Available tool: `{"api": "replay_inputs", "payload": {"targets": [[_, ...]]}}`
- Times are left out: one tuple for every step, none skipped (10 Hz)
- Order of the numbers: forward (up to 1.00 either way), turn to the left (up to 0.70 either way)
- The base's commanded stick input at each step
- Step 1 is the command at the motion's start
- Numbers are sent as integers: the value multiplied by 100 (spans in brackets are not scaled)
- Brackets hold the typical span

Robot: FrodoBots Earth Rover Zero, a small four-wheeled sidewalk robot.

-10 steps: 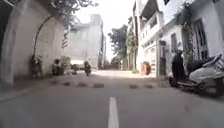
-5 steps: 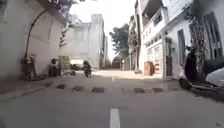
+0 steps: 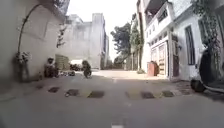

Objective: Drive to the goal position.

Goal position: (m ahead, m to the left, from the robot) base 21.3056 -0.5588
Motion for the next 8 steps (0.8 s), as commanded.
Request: {"api": "replay_inputs", "payload": {"targets": [[100,-34],[100,-34],[100,-23],[100,-1],[100,6],[100,6],[100,6],[100,6]]}}
